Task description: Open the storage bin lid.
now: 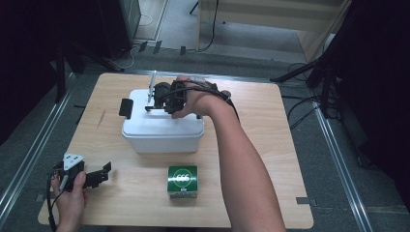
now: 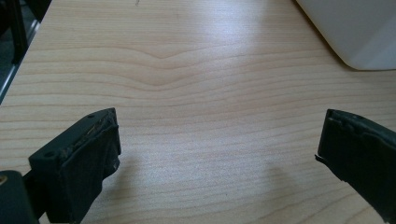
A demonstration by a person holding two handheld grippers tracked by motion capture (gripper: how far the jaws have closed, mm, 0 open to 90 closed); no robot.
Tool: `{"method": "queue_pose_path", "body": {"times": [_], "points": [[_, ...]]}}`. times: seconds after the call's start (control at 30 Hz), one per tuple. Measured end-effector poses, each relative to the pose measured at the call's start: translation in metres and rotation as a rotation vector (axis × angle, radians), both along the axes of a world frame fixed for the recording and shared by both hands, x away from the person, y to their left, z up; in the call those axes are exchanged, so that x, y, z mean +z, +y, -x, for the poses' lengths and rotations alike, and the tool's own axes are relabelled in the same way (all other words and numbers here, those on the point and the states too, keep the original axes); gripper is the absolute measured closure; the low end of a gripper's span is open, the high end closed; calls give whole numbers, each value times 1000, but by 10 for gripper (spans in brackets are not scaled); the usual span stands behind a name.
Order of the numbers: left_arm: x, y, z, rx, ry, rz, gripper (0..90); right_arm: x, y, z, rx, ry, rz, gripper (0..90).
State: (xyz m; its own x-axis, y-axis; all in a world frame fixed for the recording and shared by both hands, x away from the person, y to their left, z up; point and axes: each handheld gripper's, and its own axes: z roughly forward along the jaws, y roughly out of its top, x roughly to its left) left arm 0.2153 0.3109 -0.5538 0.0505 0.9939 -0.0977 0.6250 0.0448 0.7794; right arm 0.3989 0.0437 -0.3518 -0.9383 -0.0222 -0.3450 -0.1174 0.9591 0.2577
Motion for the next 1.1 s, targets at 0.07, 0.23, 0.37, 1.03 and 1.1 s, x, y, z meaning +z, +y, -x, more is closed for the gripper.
{"method": "queue_pose_path", "body": {"times": [0.07, 0.23, 0.37, 1.03, 1.1], "points": [[0, 0, 0, 0, 2, 2, 0, -2, 6, 0, 16, -21, 18, 783], [0, 1, 0, 1, 1, 8, 0, -4, 13, 0, 32, -31, 63, 832], [0, 1, -1, -2, 3, 0, 0, -2, 17, 1, 28, -55, 84, 851], [0, 1, -2, 0, 4, 4, 0, 19, 8, 2, 40, -67, 46, 854], [0, 1, -2, 0, 5, 2, 0, 23, 6, 2, 39, -71, 36, 855]]}}
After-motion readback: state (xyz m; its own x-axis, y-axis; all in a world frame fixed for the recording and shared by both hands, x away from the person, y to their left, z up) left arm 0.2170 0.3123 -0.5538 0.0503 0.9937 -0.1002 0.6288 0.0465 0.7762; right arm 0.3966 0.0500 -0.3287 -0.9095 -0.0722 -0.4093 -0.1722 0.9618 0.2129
